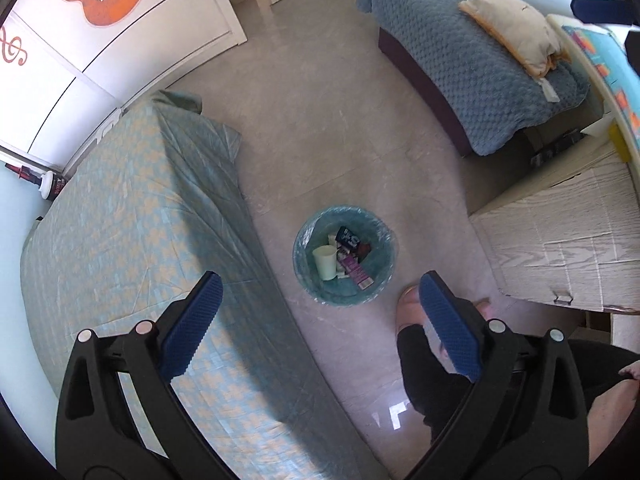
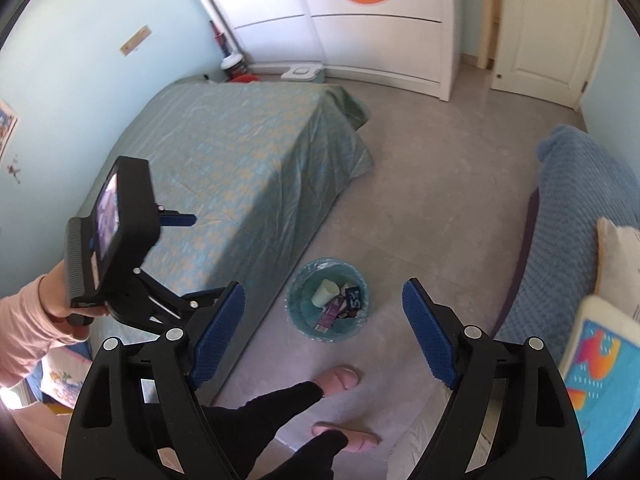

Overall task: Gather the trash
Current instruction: 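Move both open grippers back over the blanket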

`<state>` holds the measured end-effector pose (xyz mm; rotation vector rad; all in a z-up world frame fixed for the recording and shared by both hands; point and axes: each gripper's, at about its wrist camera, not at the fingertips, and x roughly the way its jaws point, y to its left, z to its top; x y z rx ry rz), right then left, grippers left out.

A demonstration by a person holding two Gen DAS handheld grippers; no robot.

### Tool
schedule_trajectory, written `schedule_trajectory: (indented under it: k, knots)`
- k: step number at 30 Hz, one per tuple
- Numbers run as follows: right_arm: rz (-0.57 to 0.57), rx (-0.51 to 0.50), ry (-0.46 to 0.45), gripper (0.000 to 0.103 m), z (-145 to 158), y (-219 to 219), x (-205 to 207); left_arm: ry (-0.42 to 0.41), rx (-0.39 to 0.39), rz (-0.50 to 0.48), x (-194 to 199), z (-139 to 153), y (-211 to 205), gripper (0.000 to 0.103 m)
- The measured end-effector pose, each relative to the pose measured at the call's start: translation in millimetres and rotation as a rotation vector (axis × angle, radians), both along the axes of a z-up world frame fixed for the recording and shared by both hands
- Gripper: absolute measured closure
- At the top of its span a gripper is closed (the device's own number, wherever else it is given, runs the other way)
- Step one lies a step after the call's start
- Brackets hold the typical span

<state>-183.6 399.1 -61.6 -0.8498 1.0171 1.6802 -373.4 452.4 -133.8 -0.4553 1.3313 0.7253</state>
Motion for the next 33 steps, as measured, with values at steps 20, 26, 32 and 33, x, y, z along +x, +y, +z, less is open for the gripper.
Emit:
schedule_trajectory:
  k: [20,26,32,33]
  knots:
    - [-0.542,0.153,0.008,0.019,42,-162,152,-0.165,0.047,-0.408,184,71,-76,0.007]
    - [-0.772,0.186,-0.023,0.016,45,-247,194,-0.185,0.050,-0.582,249,83,-129,0.007]
    - [-0.971,0.193,-0.034,0.016,41,-331,222,-0.219,0.046,-0.739,306,91,-189,0.007]
    - [-0.996,0.193,-0.036,0.016,40,-344,228,-0.225,0.041,-0.772,317,92,-204,0.007]
